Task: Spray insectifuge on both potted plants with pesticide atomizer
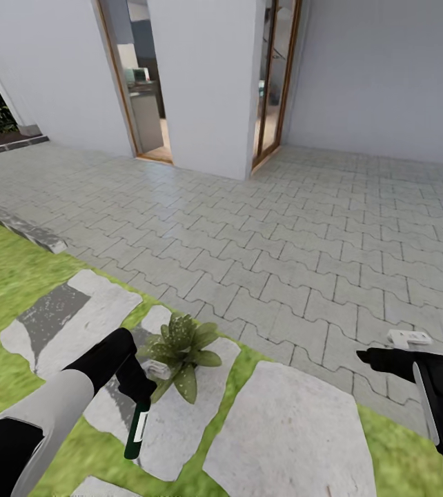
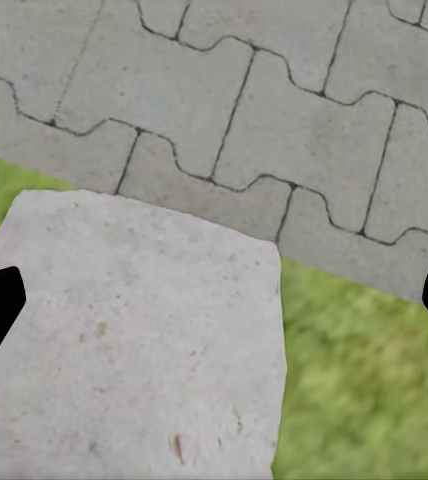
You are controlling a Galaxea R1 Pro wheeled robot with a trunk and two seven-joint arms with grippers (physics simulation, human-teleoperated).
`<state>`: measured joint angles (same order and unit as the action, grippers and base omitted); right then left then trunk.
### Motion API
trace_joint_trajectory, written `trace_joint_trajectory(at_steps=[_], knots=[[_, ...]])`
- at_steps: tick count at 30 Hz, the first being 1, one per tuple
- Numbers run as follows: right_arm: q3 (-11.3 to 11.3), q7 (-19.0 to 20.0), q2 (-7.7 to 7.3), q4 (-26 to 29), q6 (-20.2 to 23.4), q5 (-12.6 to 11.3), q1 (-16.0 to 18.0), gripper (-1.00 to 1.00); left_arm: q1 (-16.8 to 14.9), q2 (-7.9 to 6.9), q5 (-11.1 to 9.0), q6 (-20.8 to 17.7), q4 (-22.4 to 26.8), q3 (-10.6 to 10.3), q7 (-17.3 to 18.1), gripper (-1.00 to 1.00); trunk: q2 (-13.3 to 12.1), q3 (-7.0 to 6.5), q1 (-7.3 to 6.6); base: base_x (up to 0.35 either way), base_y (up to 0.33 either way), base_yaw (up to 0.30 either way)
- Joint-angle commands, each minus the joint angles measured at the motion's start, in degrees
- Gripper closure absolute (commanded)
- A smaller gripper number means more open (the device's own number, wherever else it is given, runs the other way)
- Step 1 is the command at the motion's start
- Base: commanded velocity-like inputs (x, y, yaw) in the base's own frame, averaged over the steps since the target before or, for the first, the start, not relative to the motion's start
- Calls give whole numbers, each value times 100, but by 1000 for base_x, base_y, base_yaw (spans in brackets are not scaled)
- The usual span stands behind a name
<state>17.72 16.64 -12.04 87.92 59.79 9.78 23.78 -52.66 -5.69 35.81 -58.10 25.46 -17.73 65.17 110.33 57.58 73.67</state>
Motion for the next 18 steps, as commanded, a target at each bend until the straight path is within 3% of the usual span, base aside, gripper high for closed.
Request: trace_joint_trajectory(at_steps=[1, 7, 18], knots=[[3, 60, 0, 6, 21, 58, 4, -100, -1, -2, 49, -37, 12, -12, 58, 100, 2, 5, -1, -1, -11, 39], [10, 65, -5, 6, 21, 59, 4, -100, -7, -3, 49, -38, 12, 1, 58, 100, 2, 5, -1, 59, -90, 9], [37, 58, -6, 6, 21, 60, 3, -100, -7, -3, 49, -42, 12, 1, 58, 100, 2, 5, -1, 129, -278, 227]])
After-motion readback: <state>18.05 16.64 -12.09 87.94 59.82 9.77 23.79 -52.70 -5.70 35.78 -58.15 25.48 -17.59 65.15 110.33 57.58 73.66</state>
